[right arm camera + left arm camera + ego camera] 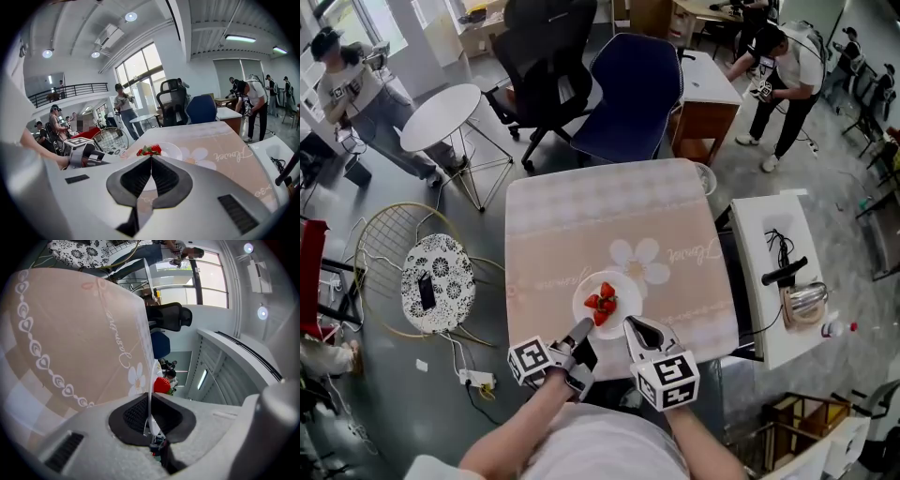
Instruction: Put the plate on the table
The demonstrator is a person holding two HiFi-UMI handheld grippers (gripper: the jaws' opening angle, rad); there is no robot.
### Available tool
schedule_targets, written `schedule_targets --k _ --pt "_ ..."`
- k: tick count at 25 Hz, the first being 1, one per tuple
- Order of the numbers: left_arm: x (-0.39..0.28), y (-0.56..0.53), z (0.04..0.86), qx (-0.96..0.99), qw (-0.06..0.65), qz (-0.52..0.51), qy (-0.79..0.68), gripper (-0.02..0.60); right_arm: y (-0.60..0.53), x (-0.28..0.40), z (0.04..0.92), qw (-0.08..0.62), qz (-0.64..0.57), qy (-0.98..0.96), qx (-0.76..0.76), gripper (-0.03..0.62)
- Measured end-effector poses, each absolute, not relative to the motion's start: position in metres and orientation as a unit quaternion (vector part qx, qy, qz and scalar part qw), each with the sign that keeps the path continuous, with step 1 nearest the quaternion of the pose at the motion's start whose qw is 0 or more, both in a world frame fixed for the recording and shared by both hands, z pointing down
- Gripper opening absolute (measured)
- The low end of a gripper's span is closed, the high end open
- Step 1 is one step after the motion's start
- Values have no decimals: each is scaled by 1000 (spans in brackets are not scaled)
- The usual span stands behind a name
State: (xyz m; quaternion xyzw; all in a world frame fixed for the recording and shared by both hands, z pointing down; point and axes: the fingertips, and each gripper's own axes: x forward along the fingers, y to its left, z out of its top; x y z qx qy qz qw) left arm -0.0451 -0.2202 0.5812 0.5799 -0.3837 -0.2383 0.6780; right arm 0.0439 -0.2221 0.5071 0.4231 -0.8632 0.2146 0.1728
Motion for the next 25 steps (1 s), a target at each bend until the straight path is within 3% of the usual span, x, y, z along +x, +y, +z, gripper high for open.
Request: schedule_targets --k 25 --pt "-32 -289 633 593 687 -173 -383 15 -257 31 544 213 250 -839 435 5"
